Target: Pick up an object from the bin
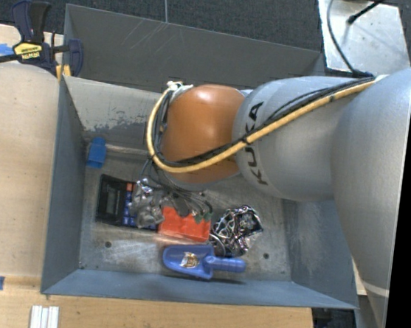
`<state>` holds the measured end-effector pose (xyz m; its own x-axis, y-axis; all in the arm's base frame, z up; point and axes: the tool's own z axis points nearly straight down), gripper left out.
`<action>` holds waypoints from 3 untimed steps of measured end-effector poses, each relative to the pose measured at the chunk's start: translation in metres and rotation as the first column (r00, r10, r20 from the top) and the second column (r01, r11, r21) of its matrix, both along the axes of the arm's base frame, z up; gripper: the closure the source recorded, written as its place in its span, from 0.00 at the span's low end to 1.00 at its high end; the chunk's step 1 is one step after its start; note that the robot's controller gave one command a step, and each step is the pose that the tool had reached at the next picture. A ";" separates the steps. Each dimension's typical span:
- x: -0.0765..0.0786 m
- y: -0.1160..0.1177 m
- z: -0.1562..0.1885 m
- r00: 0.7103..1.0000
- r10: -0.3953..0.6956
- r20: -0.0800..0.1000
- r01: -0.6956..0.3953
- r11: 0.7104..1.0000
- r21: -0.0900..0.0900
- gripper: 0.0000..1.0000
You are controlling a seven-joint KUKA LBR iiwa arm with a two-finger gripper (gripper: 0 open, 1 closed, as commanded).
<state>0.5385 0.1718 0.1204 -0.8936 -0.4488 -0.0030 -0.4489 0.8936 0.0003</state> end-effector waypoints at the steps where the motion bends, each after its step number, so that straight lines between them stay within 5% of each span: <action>1: -0.001 0.002 0.045 1.000 0.016 -0.007 -0.016 1.000 -0.003 1.00; 2: 0.000 -0.004 0.043 1.000 0.015 0.003 -0.015 1.000 0.001 0.00; 3: -0.002 -0.010 0.007 1.000 0.012 -0.001 -0.012 1.000 0.000 0.00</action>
Offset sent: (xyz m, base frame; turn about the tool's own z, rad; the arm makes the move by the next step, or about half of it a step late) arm -0.0027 -0.0106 0.0077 -0.0141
